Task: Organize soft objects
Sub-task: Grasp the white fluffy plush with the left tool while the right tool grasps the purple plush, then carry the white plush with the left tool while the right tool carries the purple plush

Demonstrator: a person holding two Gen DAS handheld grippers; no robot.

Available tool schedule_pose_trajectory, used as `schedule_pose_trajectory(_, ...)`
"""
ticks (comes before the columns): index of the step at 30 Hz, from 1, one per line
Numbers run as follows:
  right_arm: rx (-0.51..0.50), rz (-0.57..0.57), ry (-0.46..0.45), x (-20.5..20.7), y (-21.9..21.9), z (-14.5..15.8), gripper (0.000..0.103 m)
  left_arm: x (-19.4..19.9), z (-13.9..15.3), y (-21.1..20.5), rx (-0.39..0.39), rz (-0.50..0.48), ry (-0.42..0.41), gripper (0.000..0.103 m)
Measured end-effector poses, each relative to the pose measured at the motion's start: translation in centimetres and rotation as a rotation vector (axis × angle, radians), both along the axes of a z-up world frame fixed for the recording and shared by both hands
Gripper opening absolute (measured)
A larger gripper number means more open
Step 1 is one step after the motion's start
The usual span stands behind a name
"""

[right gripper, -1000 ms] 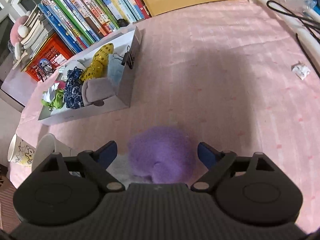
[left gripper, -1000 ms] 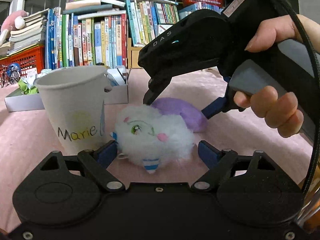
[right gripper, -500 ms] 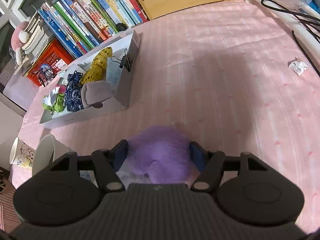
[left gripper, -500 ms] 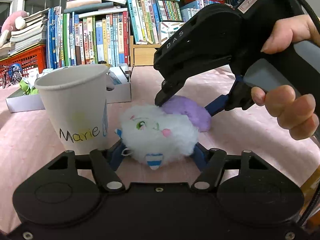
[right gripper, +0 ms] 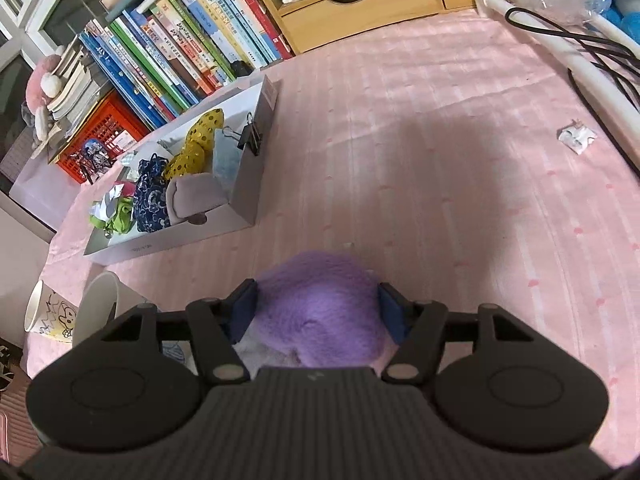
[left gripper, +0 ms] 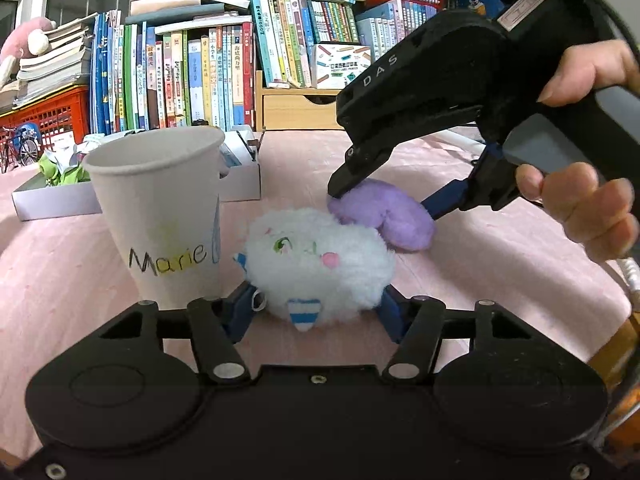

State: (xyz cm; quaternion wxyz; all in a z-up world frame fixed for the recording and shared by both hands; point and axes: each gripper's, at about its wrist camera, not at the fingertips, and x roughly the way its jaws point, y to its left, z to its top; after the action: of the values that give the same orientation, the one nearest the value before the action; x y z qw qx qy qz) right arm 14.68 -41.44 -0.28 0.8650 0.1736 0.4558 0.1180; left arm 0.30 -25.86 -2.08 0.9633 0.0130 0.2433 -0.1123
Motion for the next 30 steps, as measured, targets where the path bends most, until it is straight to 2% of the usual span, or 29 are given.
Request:
schedule_pose_trajectory(7,0.0,-0.005,0.002,-0.1,-0.3,-0.1,0.067,-0.7,-0.4,-0.3,0.031,-0.001,-0.016,0.064)
schedule_pose_trajectory(10,0.001,0.014,0.003,-0.1,-0.1,-0.1,0.067,-0.4,-0.2,-0.5,0.04,0.014,-0.022,0.078)
schedule_pose_trajectory(11,0.001,0.024,0.004,0.0,0.1,-0.1,0.067,-0.3,-0.2,-0.5,0.042,0.02,-0.029,0.08)
schedule_pose_trajectory(22,-0.015,0.128,0.017,-1.4,1.7,0.0,0.067,0.2,-0.4,-0.6,0.034,0.009,-0.021,0.08)
schedule_pose_trajectory(25,-0.024,0.148,0.025,-1.8,1.9,0.0,0.067,0.3,-0.5,-0.6,0.037,0.011,-0.026,0.076)
schedule_pose_trajectory(26,-0.032,0.15,0.025,-2.0,2.0,-0.1,0.067,0.3,-0.5,-0.6,0.04,0.012,-0.031,0.071)
schedule_pose_trajectory(30,-0.029,0.131,0.024,-2.1,1.6,-0.1,0.067,0.2,-0.3,-0.2,0.033,-0.002,-0.036,0.069)
